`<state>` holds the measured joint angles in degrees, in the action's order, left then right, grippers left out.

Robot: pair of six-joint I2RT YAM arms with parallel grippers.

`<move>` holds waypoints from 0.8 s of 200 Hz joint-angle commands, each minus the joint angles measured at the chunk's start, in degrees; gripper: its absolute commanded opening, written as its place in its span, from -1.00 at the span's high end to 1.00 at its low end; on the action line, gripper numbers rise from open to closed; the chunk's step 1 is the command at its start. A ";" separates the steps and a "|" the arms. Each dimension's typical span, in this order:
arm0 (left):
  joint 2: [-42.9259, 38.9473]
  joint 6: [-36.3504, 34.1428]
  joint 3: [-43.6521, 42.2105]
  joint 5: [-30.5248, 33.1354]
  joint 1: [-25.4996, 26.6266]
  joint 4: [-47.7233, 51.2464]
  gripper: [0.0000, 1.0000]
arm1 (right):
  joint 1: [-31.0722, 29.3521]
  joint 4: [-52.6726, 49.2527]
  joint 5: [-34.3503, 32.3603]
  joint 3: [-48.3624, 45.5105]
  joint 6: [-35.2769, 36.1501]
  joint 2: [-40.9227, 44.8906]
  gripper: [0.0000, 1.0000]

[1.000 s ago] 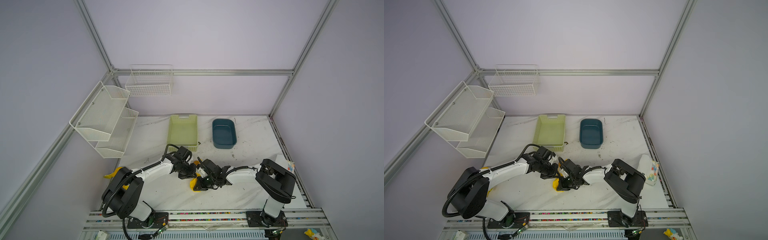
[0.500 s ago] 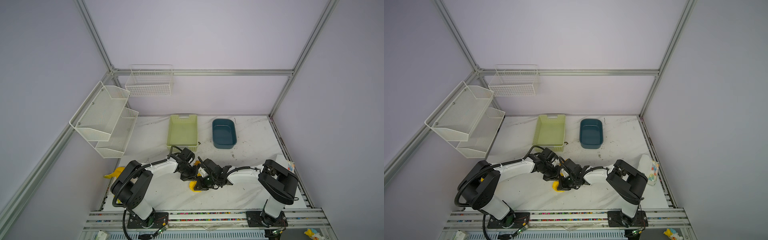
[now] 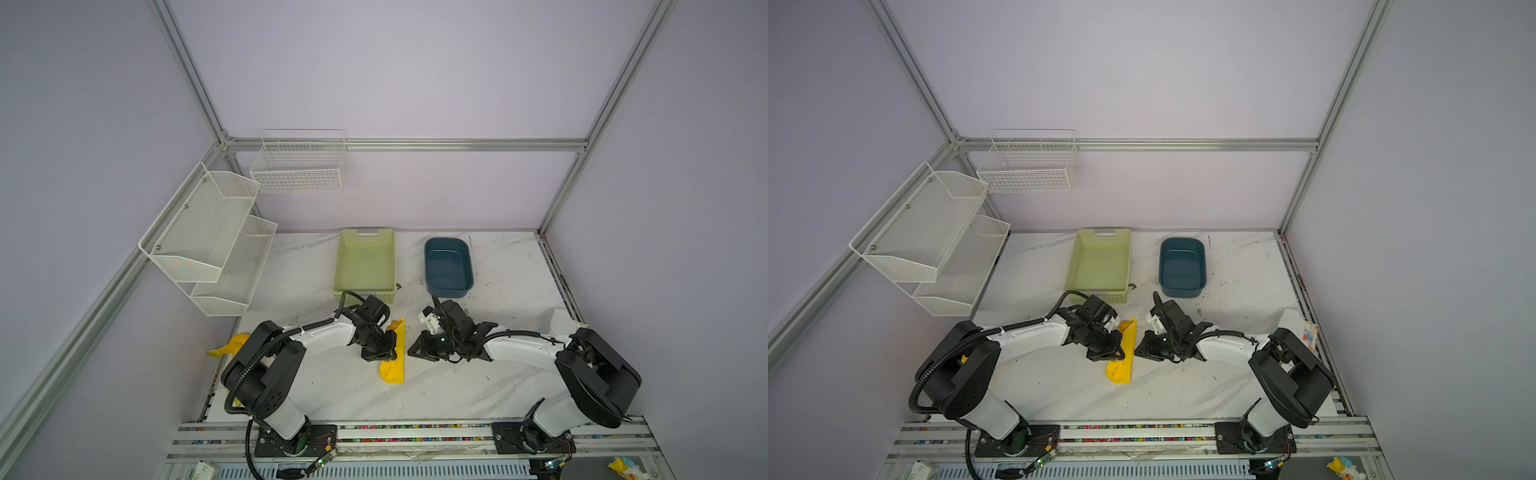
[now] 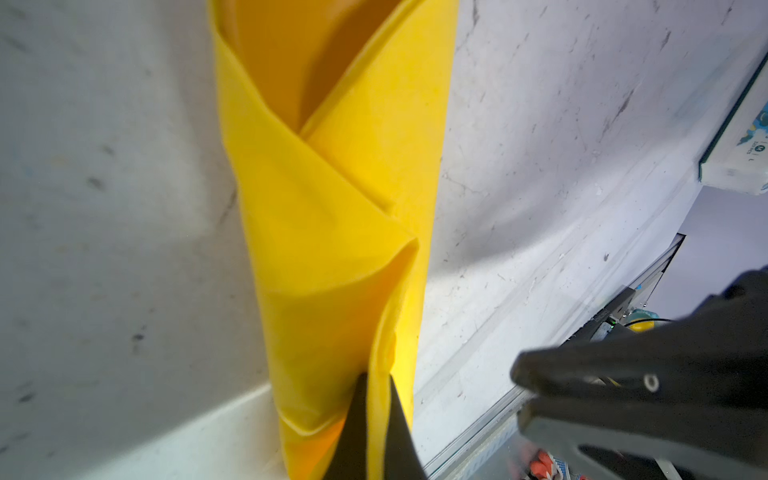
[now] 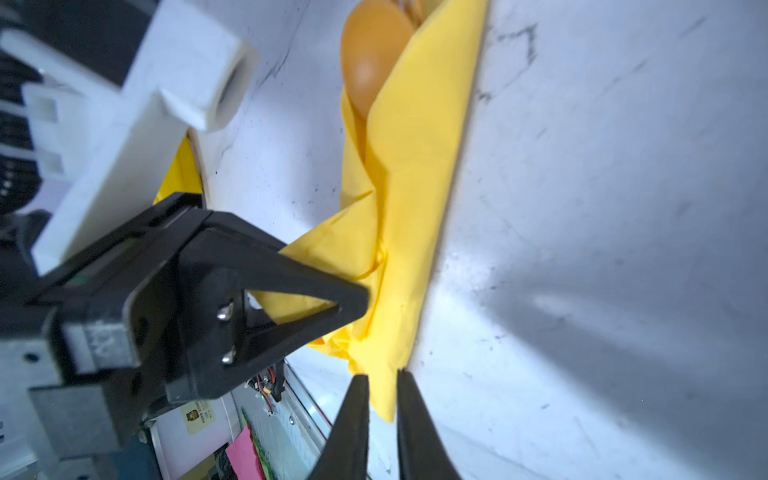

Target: Place the utensils on the paper napkin and roll it up

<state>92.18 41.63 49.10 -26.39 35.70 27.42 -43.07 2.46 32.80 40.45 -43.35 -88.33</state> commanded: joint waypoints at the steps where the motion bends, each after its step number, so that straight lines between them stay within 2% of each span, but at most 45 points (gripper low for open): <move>1: -1.04 1.19 2.75 0.11 0.16 -1.08 0.95 | 0.27 5.94 2.89 -0.98 -2.26 -2.73 0.48; 21: -1.77 1.48 2.98 0.09 0.16 -1.07 0.95 | 0.27 12.47 5.45 -2.02 -5.41 -5.78 0.44; 49: -2.61 1.70 3.11 -0.06 0.20 -1.07 0.95 | 0.29 15.17 6.01 -1.93 -6.42 -9.05 0.43; 82: -3.76 1.57 4.10 -0.49 0.24 -1.12 0.95 | 0.27 19.82 7.20 -3.22 -8.92 -11.01 0.51; 160: -2.12 1.18 6.44 -2.57 1.19 -1.65 0.94 | 0.27 20.48 6.87 -3.33 -9.47 -12.12 0.69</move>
<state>90.19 42.85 49.91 -27.07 36.10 27.40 -42.74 20.75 39.42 37.63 -51.64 -99.85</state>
